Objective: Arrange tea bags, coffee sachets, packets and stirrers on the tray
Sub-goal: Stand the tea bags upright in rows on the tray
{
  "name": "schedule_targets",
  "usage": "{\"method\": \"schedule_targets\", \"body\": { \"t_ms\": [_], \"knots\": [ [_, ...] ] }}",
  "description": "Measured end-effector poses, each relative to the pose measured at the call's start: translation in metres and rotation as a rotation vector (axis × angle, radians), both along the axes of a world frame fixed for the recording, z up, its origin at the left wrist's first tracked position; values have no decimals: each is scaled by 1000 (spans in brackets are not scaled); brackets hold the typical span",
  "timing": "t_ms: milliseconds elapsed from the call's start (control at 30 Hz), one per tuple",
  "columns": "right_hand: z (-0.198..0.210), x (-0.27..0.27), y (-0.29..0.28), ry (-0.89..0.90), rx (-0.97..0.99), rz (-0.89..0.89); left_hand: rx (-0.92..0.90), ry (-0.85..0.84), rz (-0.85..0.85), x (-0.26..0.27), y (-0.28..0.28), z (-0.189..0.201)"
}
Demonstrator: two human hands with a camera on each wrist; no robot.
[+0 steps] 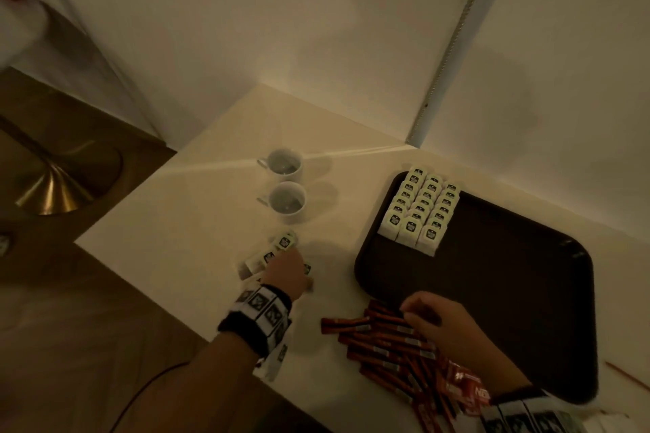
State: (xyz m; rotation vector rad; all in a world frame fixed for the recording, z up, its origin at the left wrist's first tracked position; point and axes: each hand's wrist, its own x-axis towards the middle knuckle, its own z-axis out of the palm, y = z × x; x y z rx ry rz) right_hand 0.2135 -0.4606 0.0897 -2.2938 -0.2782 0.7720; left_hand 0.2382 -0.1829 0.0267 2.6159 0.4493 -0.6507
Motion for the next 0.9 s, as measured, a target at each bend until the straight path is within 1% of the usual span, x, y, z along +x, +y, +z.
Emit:
{"method": "schedule_targets", "body": {
  "t_ms": [167,233,300,367,433,500,533,567,600,633,733,800,900],
  "knots": [
    [2,-19,-14,-10,43,-149,38,50,-28,4,-6,-4],
    [2,-22,-16,-30,49,-180,51,61,-73,5,-6,-2],
    [1,-24,-18,-38,45,-186,56,31,-87,3,-3,0],
    [1,-25,-17,-24,46,-187,-24,-35,-71,2,0,3],
    [1,-26,-16,-12,53,-194,-206,-117,-15,0,10,4],
    [2,-27,-15,-10,64,-204,-359,-201,92,0,24,10],
    [3,-27,-15,-11,66,-205,-398,-239,148,-1,32,12],
    [3,-27,-15,-8,66,-203,-396,-260,186,-1,41,14],
    [4,-28,-15,-4,66,-199,-359,-272,198,-2,50,15],
    [4,-28,-14,-2,67,-196,-280,-264,189,-3,59,13],
    [5,-27,-12,7,72,-185,11,-160,90,-5,78,2],
    [5,-27,-10,11,69,-170,90,-119,64,-7,83,-7],
    [6,-26,-9,10,72,-157,112,-147,51,-8,82,-11]
  ]
}}
